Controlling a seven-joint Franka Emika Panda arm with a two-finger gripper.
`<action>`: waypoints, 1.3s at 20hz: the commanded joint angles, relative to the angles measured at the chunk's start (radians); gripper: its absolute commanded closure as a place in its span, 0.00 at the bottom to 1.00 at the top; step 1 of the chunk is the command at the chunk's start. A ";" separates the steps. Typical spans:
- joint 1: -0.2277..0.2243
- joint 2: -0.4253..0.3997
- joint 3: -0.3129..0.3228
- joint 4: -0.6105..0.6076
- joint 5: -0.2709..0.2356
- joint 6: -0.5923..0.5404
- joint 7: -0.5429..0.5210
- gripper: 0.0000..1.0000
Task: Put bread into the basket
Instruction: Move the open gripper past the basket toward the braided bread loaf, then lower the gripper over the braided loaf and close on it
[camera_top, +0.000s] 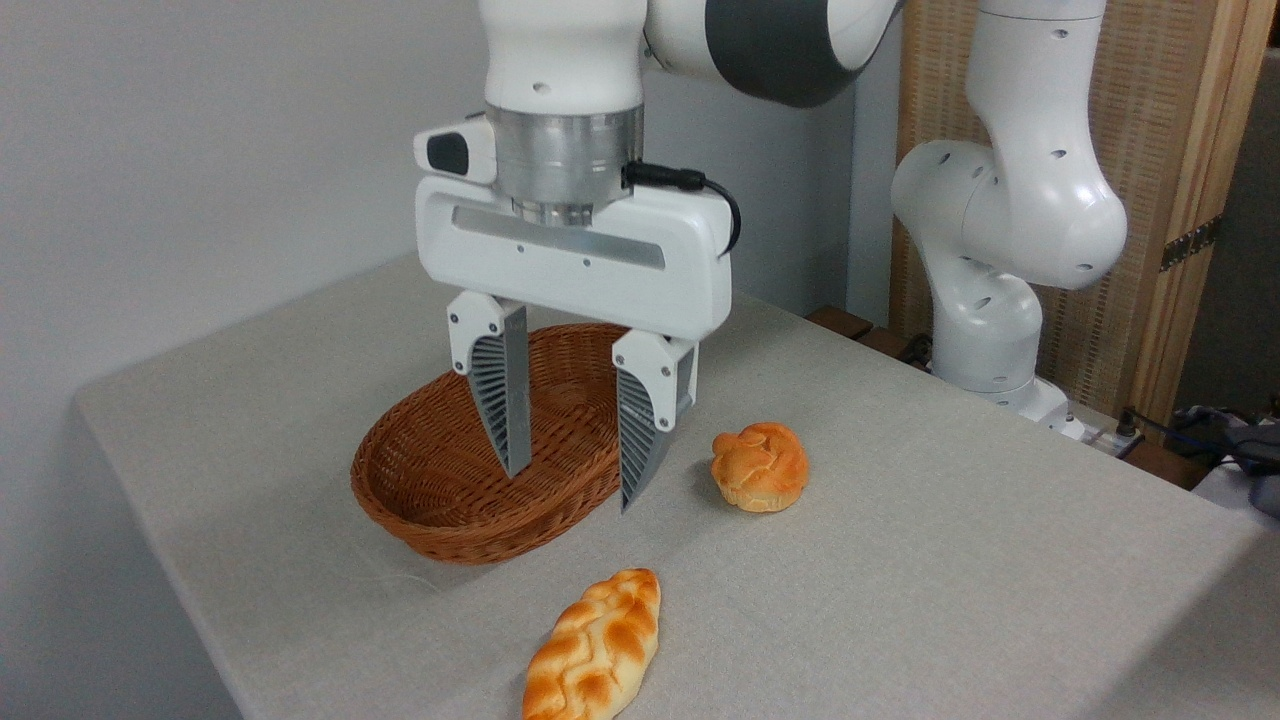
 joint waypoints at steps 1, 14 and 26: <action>-0.010 0.008 0.007 -0.038 0.001 0.055 -0.018 0.00; -0.012 0.083 0.007 -0.116 0.012 0.187 0.001 0.00; -0.009 0.167 0.007 -0.126 0.060 0.193 0.076 0.00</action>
